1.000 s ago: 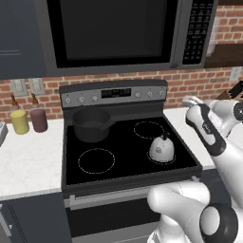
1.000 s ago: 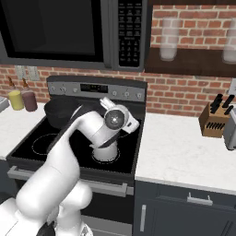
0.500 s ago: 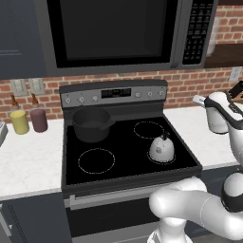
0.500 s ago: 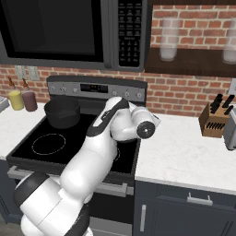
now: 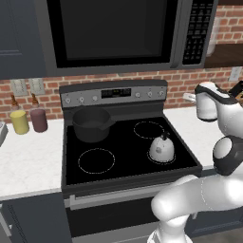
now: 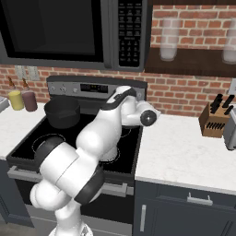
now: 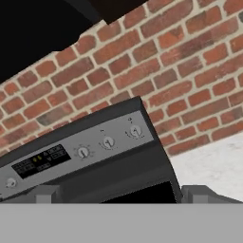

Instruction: Pick the kettle from the counter and place it on a stove burner. Then turn the burner on.

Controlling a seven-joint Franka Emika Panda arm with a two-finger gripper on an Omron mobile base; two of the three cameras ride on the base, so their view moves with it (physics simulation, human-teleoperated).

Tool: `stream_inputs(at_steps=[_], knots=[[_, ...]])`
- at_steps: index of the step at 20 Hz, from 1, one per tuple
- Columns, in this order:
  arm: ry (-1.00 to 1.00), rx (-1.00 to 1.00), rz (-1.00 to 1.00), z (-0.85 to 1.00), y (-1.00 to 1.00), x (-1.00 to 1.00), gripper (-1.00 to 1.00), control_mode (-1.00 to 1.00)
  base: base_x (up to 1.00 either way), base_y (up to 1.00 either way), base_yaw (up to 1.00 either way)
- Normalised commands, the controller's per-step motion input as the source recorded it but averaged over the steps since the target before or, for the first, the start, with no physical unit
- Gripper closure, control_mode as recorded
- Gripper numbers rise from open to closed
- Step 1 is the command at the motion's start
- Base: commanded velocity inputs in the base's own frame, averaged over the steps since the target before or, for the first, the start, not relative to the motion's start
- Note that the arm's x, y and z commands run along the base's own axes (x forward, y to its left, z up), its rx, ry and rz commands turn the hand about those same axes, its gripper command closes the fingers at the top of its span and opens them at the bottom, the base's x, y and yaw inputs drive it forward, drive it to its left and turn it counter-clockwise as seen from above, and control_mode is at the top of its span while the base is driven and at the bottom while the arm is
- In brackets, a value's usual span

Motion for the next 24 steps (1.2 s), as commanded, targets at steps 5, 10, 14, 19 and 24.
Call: stream_inputs(at_steps=[5,10,14,19,24], knots=[[0.01,-0.03,0.00,-0.02,0.15,0.01,-1.00,-1.00,0.00,0.00,0.00],[0.00,-0.05,0.00,-0.06,0.19,0.08,-1.00,-1.00,0.00,0.00,0.00],[0.00,-0.03,0.00,0.00,0.05,0.05,-1.00,-1.00,0.00,0.00,0.00],[0.00,-0.02,0.00,0.00,0.01,0.01,-1.00,-1.00,0.00,0.00,0.00],[0.00,-0.03,0.00,0.00,0.00,0.08,-1.00,-1.00,0.00,0.00,0.00]])
